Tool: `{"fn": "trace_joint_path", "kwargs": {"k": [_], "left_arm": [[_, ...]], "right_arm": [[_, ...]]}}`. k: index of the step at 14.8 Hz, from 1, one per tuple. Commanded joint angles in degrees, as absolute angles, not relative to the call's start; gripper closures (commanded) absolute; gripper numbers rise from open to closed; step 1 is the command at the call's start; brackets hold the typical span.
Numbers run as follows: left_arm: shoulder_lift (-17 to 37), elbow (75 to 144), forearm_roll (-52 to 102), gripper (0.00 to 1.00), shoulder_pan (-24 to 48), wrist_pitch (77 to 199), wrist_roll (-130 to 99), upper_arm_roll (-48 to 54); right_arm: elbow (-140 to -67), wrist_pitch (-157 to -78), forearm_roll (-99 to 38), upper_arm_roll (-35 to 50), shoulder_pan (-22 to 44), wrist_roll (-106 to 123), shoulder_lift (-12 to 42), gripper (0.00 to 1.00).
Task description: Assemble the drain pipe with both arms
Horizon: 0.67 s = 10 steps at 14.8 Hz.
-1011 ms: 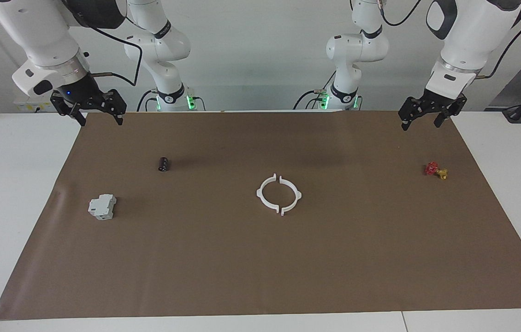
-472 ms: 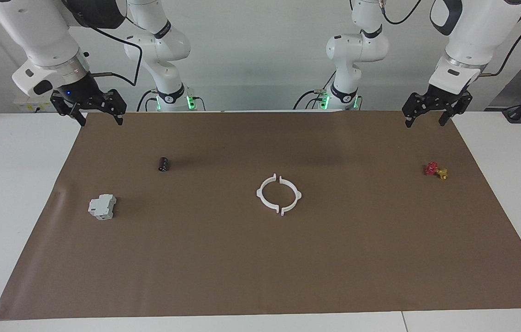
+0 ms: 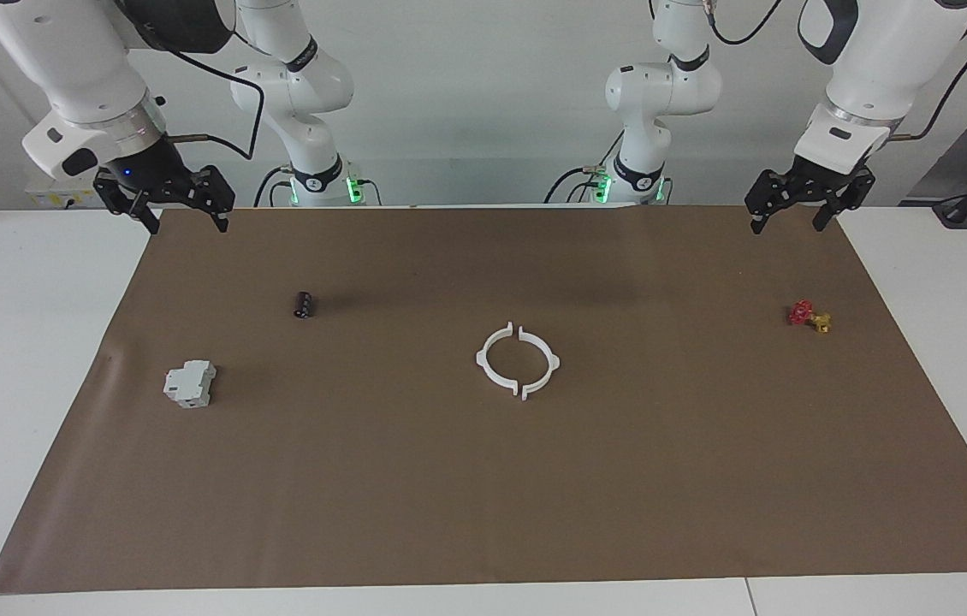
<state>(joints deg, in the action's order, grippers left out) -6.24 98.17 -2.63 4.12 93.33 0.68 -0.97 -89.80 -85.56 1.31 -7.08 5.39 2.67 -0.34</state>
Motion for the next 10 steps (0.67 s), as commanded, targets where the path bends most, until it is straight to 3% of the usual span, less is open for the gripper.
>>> {"fn": "trace_joint_path", "kwargs": {"k": [1, 10], "left_arm": [[-6.7, 96.5, -1.8, 0.00, 4.0, 91.1, 1.1, -0.7], [-2.5, 89.1, -1.3, 0.00, 3.6, 85.6, 1.2, -1.1]], "right_arm": [[-89.3, -85.3, 1.6, -6.6, 4.9, 1.4, -0.2, 0.00], [-89.1, -85.5, 1.8, -6.6, 5.2, 1.5, -0.1, 0.00]]}}
